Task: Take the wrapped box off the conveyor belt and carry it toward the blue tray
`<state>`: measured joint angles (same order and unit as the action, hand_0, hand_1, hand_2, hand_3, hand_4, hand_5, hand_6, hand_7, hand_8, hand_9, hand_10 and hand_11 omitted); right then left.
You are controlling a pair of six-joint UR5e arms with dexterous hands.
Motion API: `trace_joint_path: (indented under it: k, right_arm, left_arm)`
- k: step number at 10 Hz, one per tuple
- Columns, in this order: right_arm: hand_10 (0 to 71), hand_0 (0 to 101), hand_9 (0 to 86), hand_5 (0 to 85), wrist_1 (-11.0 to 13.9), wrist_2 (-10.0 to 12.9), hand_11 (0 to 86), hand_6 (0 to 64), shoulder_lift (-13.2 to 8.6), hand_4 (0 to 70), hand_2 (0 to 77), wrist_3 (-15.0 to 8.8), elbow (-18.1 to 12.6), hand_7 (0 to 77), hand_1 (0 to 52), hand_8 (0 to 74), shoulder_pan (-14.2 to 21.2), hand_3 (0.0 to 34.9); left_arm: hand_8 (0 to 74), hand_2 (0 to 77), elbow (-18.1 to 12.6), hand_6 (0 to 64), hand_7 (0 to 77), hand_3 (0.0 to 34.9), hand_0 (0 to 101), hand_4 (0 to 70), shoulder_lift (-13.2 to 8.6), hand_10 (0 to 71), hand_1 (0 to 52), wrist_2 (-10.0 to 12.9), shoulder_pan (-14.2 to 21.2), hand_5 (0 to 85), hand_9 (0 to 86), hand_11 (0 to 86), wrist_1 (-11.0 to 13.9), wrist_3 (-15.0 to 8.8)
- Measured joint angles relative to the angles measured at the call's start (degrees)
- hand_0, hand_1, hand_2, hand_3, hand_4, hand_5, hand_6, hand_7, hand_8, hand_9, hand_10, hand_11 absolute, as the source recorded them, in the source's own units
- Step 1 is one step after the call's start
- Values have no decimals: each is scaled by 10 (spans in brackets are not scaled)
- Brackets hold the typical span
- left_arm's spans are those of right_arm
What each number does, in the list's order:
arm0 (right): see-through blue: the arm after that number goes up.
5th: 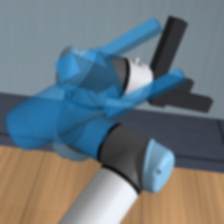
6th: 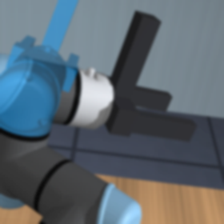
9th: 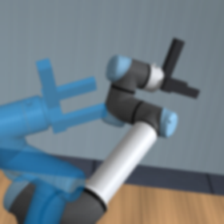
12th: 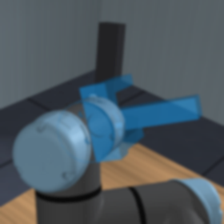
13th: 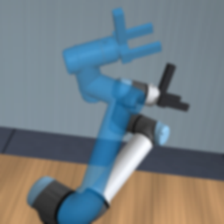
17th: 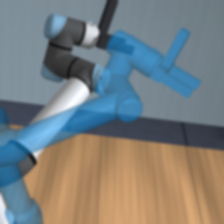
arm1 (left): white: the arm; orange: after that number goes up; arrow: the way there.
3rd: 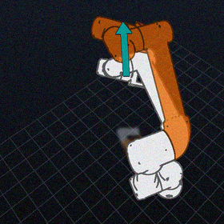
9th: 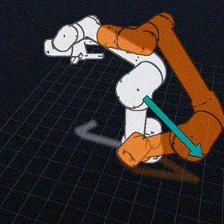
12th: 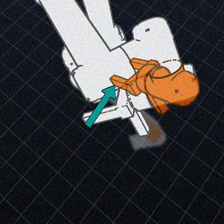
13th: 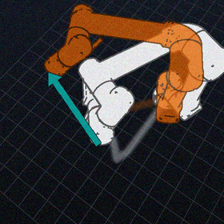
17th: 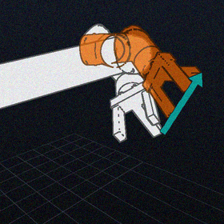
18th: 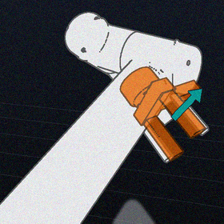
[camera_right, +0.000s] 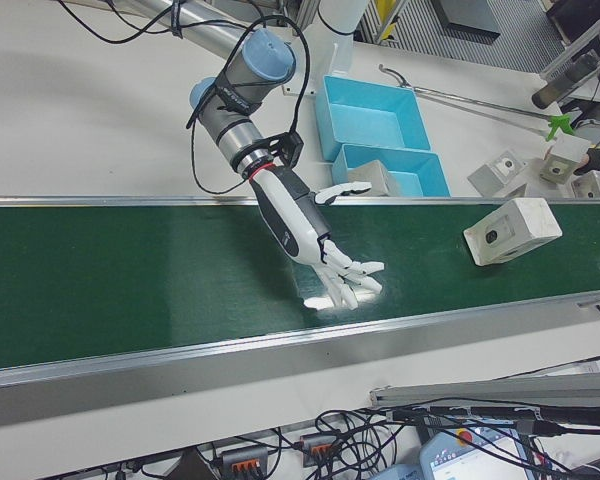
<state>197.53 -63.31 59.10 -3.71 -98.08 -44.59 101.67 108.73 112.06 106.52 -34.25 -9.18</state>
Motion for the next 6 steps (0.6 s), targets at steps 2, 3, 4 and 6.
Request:
trace_joint_path:
  k: [2, 3, 4, 6]
  right_arm:
    - [0, 492, 44, 262, 0, -1, 5, 60, -1, 115, 125, -11, 3, 60, 153, 22, 2, 0]
    - [0, 492, 44, 262, 1, -1, 5, 60, -2, 115, 109, -18, 4, 60, 153, 22, 3, 0]
    - [0, 492, 44, 262, 2, -2, 5, 60, -3, 115, 109, -22, 4, 60, 153, 22, 3, 0]
    - [0, 490, 22, 278, 8, -3, 5, 49, -5, 131, 98, -25, 0, 60, 158, 5, 2, 0]
  left_arm:
    - [5, 5, 0, 5, 5, 0, 0, 0, 0, 5, 0, 0, 0, 11, 0, 5, 0, 0]
    - [5, 11, 0, 5, 0, 0, 0, 0, 0, 5, 0, 0, 0, 11, 5, 5, 0, 0]
    - [5, 11, 0, 5, 0, 0, 0, 0, 0, 5, 0, 0, 0, 11, 5, 5, 0, 0]
    - [5, 11, 0, 5, 0, 0, 0, 0, 0, 5, 0, 0, 0, 11, 0, 5, 0, 0]
